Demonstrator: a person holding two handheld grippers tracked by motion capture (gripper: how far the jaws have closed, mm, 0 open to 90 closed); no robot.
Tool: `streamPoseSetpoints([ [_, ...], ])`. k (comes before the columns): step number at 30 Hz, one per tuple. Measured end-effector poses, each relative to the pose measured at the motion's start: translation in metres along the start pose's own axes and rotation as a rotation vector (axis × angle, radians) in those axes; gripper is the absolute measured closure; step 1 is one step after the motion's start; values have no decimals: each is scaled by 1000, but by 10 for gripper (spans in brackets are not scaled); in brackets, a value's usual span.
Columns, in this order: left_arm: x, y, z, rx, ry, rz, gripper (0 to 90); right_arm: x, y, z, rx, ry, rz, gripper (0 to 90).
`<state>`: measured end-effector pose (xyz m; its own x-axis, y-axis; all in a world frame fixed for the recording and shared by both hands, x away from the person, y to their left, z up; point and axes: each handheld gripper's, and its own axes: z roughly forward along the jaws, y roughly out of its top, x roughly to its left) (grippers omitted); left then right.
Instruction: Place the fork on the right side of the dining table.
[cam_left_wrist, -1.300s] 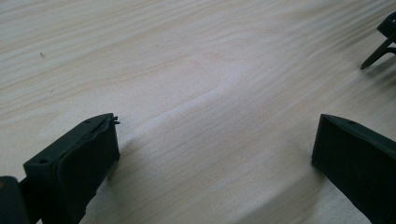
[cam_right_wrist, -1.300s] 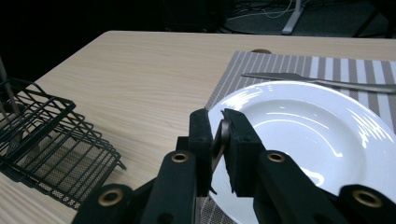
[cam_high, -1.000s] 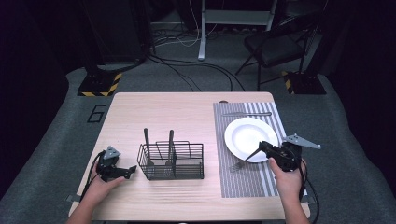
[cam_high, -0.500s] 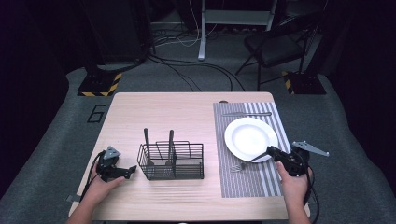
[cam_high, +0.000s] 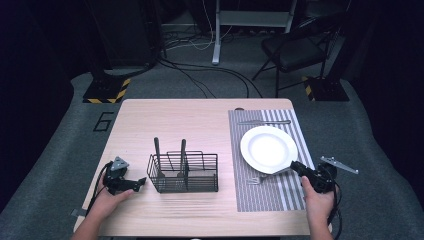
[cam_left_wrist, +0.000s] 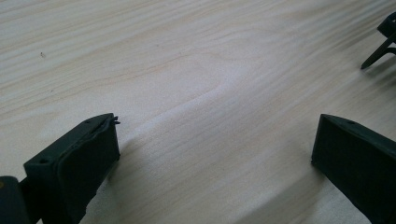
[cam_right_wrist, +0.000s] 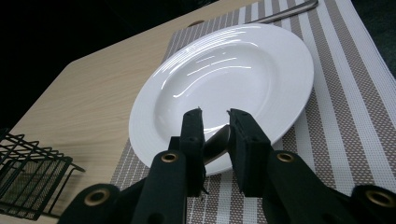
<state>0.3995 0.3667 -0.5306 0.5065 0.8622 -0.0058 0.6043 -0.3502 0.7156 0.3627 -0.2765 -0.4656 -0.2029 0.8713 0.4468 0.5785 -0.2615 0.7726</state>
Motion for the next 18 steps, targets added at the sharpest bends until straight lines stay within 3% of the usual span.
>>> streamPoseSetpoints([
  [18,0,0,0,0,1,-3,4,-21,-15,3,0,-15,81,728],
])
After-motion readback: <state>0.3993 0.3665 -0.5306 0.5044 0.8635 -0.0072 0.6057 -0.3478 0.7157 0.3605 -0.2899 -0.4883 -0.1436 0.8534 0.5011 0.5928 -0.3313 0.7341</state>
